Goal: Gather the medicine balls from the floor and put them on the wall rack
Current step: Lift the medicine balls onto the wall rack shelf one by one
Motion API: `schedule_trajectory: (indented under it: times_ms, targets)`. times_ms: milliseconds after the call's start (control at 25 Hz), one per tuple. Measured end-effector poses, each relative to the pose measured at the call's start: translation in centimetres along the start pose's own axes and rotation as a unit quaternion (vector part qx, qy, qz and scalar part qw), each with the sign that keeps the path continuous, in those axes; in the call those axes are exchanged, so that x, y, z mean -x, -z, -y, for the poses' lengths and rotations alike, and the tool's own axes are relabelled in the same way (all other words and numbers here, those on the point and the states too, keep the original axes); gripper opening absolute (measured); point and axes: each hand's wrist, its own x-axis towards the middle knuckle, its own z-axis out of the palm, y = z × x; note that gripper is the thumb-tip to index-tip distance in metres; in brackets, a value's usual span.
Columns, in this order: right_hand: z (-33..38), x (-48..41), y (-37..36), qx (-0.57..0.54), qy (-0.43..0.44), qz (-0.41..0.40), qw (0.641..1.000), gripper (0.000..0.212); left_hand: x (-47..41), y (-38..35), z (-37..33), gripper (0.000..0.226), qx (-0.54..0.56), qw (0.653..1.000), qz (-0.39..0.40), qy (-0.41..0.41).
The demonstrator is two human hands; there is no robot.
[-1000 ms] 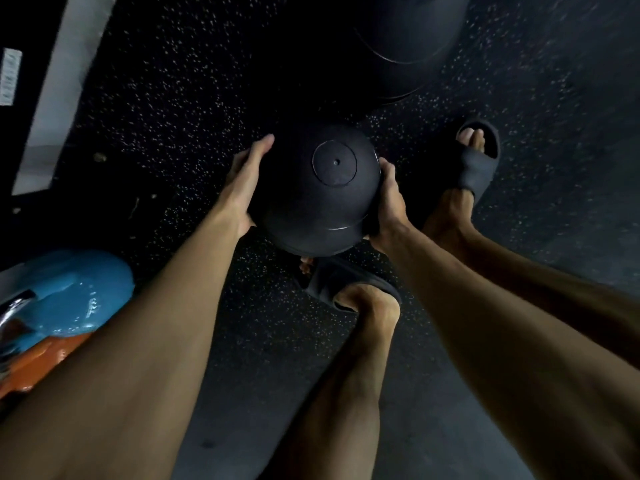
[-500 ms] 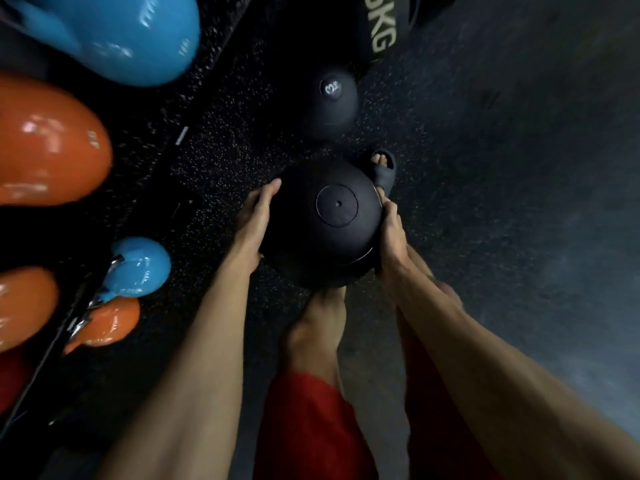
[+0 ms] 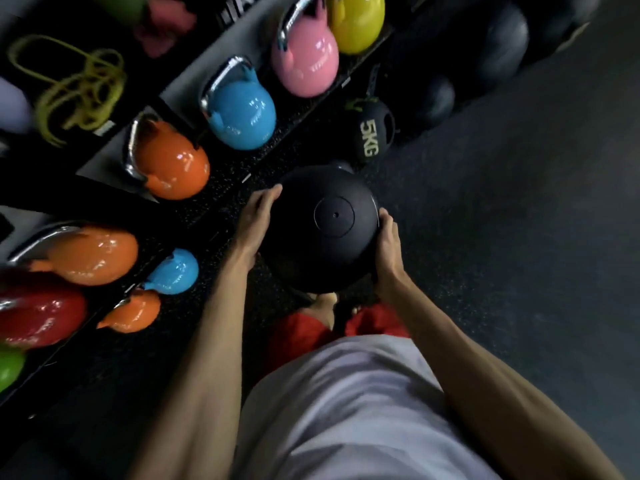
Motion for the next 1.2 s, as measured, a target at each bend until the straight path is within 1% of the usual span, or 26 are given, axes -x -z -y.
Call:
schedule_trajectory:
  times_ms: [120,240,360,520,600,680,760,840,920,1000,1080,1200]
  targets:
    - [1.6,2.7,1.2,0.016,0.032,0.048,0.998,0.047,4.4,0.3,1.4,0.039,0.055,0.997,-0.048,-0.022]
    - [2.5,5.2,2.4,0.043,0.077,0.101,0.991,0.04,9.2,0.3,2.8,0.057,0.106,0.99,-0.085,-0.024]
    - [3.7,7.8,3.0,0.071,0.143,0.148,0.976,0.037,13.7,0.8,2.7,0.06,0.148,0.977,-0.144,-0.049]
    - [6.1,12.0,1.7,0.089,0.225,0.18,0.953,0.048,19.7,2.5,2.0,0.064,0.189,0.957,-0.195,-0.103]
    - [8.0,15.1,0.5,0.087,0.264,0.222,0.935,0.046,22.7,3.9,1.1,0.067,0.22,0.938,-0.223,-0.146]
    - [10.1,18.5,-1.4,0.072,0.309,0.263,0.911,0.045,25.4,6.0,-0.6,0.063,0.257,0.912,-0.25,-0.201]
    - [12.3,22.1,-3.7,0.062,0.362,0.285,0.885,0.044,28.0,8.5,-2.5,0.061,0.284,0.884,-0.283,-0.242]
    - [14.2,25.2,-5.9,0.054,0.401,0.302,0.864,0.043,30.1,10.9,-4.5,0.059,0.286,0.861,-0.317,-0.277]
    - [15.9,28.5,-8.6,0.054,0.422,0.328,0.844,0.048,32.1,14.1,-6.0,0.057,0.289,0.834,-0.341,-0.322]
    - [17.2,32.1,-11.8,0.055,0.44,0.348,0.826,0.049,34.0,17.7,-7.5,0.06,0.293,0.817,-0.363,-0.34]
    - [18.2,35.4,-15.3,0.047,0.46,0.354,0.813,0.042,35.8,21.4,-8.6,0.063,0.295,0.805,-0.381,-0.345]
    - [19.0,39.7,-20.0,0.028,0.47,0.373,0.8,0.033,37.7,26.9,-9.6,0.065,0.294,0.786,-0.384,-0.386]
